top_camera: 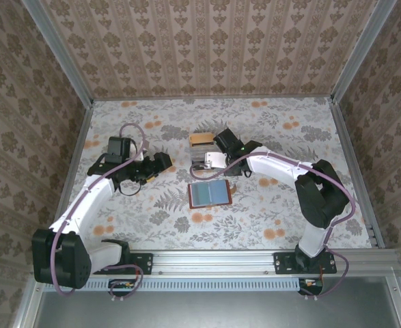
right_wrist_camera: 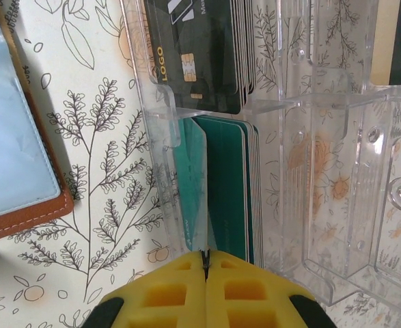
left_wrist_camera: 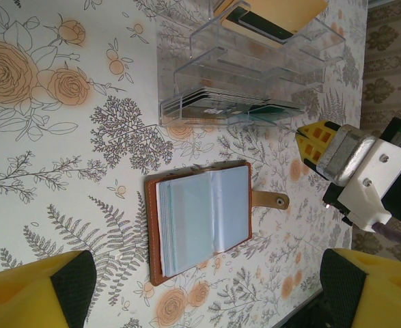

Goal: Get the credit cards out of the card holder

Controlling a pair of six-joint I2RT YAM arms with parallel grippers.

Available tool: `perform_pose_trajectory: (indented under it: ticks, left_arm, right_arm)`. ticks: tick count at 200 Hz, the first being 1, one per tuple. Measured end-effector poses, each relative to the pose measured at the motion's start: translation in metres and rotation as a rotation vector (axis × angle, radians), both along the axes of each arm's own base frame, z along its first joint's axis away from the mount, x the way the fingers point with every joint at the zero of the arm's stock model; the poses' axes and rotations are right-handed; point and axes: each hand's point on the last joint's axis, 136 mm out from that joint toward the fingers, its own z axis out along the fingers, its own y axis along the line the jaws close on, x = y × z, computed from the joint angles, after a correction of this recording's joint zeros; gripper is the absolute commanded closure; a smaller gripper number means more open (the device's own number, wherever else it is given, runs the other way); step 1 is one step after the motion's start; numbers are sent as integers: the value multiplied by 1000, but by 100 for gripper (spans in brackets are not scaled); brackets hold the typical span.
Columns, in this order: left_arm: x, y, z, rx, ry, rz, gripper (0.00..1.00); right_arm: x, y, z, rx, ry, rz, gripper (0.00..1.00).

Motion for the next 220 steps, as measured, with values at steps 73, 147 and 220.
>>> perform_pose_trajectory:
  ticks: [73, 147, 220]
  left_arm:
    - [0, 0, -1, -2, 3, -2, 11]
    - [1, -1, -1, -2, 2, -1, 11]
    - [1, -1, -1, -2, 2, -1, 11]
  right_arm:
    - [2, 0, 6, -5, -7, -1, 100]
    - [5, 0, 9, -2, -11, -5, 100]
    - [8, -10, -2, -2, -3, -35, 96]
